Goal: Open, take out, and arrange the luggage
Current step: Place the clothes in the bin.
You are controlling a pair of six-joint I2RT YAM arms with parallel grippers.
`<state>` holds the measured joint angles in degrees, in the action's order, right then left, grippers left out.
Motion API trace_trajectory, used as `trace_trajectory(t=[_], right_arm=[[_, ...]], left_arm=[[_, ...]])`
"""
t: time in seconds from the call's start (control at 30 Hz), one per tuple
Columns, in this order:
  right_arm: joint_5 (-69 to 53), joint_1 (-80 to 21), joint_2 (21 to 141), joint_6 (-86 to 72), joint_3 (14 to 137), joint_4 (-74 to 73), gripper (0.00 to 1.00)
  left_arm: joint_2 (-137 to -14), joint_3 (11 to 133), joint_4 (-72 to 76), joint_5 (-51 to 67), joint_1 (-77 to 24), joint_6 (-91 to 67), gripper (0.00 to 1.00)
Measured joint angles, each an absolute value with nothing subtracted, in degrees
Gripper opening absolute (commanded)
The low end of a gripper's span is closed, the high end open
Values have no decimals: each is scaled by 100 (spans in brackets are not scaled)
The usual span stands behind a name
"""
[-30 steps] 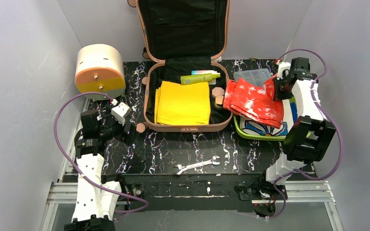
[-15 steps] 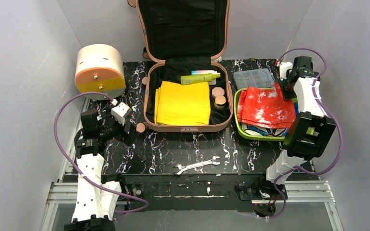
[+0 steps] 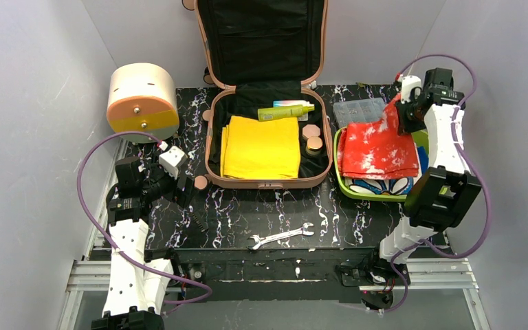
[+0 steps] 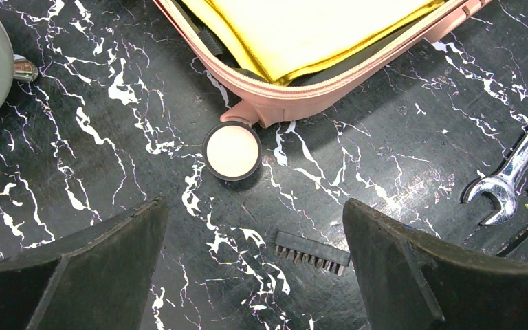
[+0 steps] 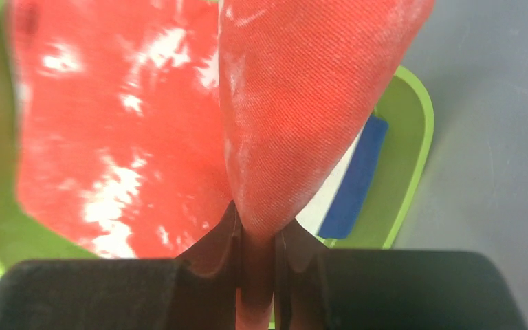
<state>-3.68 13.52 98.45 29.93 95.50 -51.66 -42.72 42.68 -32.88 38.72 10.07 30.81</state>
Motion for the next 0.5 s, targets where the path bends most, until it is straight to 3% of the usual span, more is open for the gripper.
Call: trace_trajectory(t=[0.3,0.5], right_arm=[[-1194,290,9389,1992,11535,-6156,1],[-2095,-316,9102,1138,12457,-5902,1]], left_arm=[[-4261,4268,-3286,3857,1007,3083,98],[-4211,4268,-3286,3835,1024,3083,98]])
